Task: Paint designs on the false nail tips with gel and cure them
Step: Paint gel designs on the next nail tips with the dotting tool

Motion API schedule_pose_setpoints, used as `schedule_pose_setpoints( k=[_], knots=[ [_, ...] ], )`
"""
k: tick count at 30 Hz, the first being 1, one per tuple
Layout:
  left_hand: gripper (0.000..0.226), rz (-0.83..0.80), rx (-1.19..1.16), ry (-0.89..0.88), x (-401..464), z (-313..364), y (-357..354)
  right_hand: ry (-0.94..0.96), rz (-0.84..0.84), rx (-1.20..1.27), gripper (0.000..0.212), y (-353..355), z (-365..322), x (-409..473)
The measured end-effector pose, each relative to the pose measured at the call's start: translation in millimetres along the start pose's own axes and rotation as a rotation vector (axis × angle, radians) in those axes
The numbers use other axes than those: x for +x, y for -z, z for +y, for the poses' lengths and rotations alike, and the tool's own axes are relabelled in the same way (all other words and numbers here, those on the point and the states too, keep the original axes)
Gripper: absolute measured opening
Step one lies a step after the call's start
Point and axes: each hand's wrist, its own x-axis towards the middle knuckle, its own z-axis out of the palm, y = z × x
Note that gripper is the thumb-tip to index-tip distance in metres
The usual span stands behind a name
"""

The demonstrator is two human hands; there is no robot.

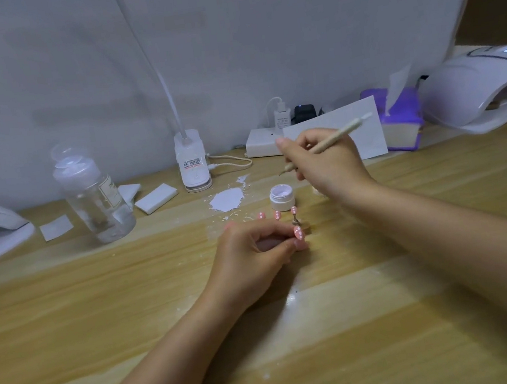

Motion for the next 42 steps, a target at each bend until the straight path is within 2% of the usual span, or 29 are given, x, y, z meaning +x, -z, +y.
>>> schedule_pose_setpoints(
  k=[5,8,12,17,21,32,42],
  knots=[
    [0.013,-0.004,-0.004,-0.006,0.6,-0.8,0.0,-0.119,-0.011,0.437,0.029,11.0,4.1,-46.7],
    [0.020,-0.006,-0.004,-0.013,0.5,-1.2,0.6,-0.211,0.000,0.582,0.037,8.8,8.9,-57.7],
    [0.018,-0.018,0.052,-0.026,1.7,-2.9,0.8,-0.170,-0.044,0.507,0.046,4.7,12.6,-57.8],
    [0.018,-0.027,0.031,-0.019,0.4,-1.3,1.0,-0.146,-0.043,0.482,0.041,3.7,14.2,-56.9],
    [0.026,-0.019,0.057,-0.035,-0.4,2.0,-0.8,-0.102,-0.059,0.421,0.040,3.6,13.5,-58.6],
    [0.021,-0.006,0.075,-0.036,-0.2,1.6,-1.3,-0.101,-0.106,0.497,0.040,3.9,9.3,-60.6],
    [0.028,-0.016,0.115,-0.078,1.2,-2.5,0.5,-0.089,-0.095,0.440,0.040,3.7,9.3,-61.1]
  ],
)
